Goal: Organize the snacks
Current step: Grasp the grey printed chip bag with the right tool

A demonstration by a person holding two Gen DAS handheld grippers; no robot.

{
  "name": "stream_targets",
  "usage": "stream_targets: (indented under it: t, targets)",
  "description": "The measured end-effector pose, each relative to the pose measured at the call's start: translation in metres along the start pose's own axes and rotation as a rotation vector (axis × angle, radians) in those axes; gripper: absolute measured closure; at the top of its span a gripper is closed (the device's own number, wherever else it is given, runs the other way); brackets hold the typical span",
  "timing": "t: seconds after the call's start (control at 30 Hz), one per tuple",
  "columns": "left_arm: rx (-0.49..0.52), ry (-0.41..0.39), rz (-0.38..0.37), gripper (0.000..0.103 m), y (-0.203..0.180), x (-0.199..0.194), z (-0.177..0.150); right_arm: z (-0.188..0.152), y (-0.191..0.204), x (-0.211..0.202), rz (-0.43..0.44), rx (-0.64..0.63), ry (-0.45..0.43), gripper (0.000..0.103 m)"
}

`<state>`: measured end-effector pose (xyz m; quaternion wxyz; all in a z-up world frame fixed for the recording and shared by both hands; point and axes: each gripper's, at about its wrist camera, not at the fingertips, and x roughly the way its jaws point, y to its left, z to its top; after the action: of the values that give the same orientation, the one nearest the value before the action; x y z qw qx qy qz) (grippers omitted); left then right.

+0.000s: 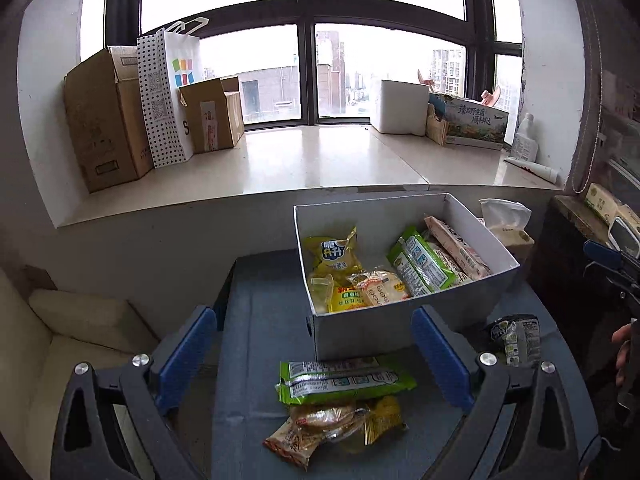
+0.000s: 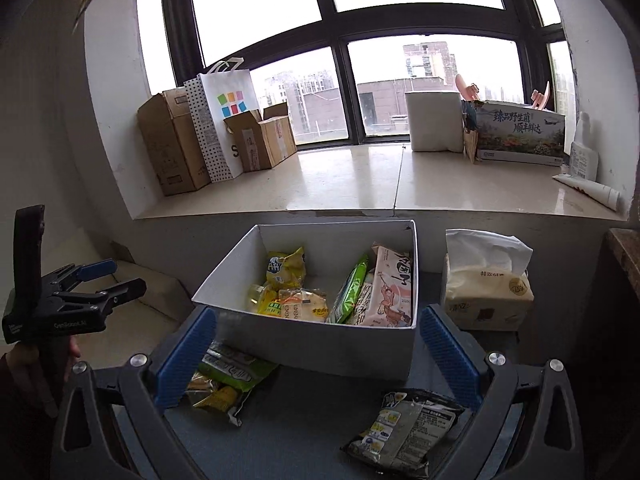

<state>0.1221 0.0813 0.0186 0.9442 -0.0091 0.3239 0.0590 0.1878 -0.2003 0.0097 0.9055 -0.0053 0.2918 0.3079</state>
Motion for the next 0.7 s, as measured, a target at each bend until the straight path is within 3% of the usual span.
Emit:
stream_targets:
  t: [0.17, 0.3, 0.4, 0.6, 0.7]
  targets:
    - [-0.025, 0.025, -0.046, 0.001, -0.002, -0.038, -0.053, -0.066, 0.022, -0.026, 0.042, -0.046, 0.028, 0.0]
    - [-0.085, 0.062, -0.093, 0.001, -0.007, -0.054, -0.089, -0.112, 0.016, -0.024, 0.006, -0.015, 0.113, 0.0]
    - [-0.083, 0.085, -0.057, 0.001, -0.018, -0.056, -0.107, -0.136, 0.001, -0.016, -0.038, 0.04, 0.158, 0.0]
    - [-0.048, 0.109, -0.059, 0.001, -0.033, -0.056, -0.122, -0.147, -0.036, 0.006, -0.185, 0.135, 0.237, 0.0]
    - [-0.065, 0.126, -0.083, 0.001, -0.034, -0.053, -0.126, -0.142, -0.052, 0.022, -0.182, 0.169, 0.248, 0.0]
